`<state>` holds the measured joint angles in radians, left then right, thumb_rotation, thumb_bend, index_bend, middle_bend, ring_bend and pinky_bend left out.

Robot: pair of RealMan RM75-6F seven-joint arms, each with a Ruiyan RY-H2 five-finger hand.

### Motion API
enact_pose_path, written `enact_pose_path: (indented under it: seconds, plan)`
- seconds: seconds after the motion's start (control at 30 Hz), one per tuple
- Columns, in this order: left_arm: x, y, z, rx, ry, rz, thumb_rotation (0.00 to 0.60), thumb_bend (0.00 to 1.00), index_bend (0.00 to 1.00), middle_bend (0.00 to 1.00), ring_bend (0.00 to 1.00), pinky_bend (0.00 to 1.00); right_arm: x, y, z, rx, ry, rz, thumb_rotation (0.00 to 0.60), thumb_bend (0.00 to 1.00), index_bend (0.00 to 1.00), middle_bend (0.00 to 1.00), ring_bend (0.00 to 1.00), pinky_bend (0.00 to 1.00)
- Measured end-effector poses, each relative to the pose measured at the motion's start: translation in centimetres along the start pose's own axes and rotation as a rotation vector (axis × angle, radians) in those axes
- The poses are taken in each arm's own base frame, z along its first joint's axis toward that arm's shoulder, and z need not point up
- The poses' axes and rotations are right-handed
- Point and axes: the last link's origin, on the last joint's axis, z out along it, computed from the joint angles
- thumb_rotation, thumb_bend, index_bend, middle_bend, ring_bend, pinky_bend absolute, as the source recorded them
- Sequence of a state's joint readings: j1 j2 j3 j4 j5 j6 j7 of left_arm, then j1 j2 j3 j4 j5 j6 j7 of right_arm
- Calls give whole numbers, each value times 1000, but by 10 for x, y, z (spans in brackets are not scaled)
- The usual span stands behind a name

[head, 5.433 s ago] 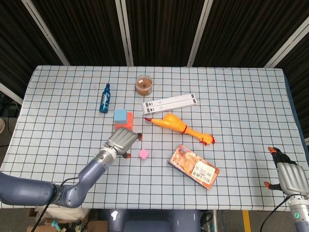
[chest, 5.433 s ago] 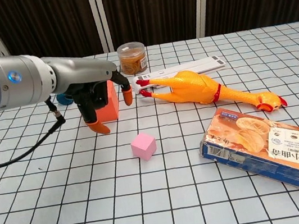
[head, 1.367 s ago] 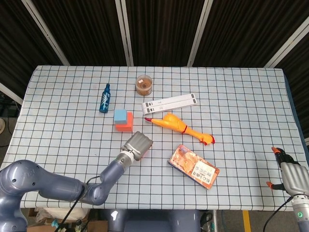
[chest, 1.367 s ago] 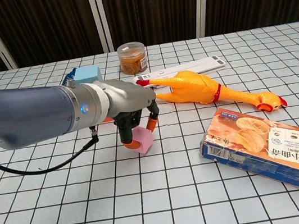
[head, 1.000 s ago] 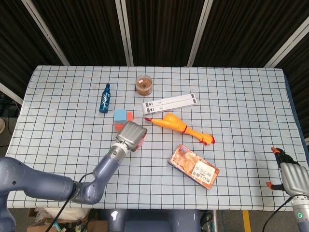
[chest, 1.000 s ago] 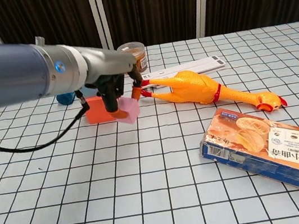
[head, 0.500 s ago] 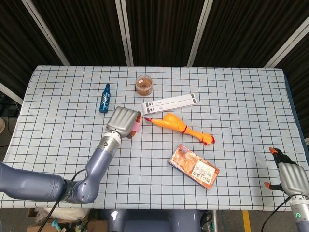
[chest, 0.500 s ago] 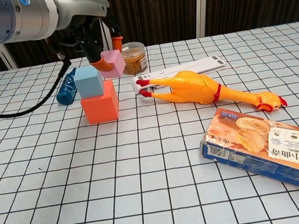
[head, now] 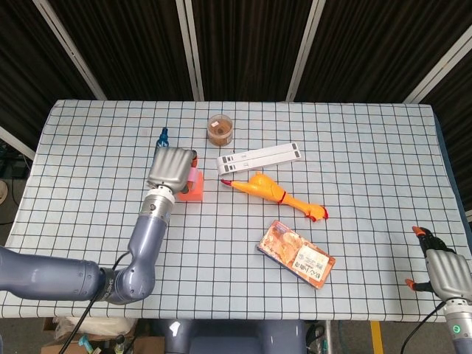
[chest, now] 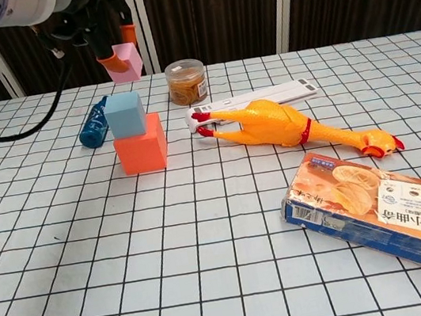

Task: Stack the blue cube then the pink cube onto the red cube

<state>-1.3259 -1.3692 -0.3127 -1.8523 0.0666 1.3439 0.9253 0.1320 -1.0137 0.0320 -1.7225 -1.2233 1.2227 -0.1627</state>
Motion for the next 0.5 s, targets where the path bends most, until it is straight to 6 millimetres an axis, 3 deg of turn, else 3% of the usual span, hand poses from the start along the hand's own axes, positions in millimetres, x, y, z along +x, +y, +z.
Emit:
enact_pose_path:
  seconds: [0.5]
  plan:
    - [-4, -14, 8, 138, -27, -53, 600, 391, 572, 906, 785, 862, 0, -2, -1, 6, -3, -1, 600, 129, 57, 96, 178, 340]
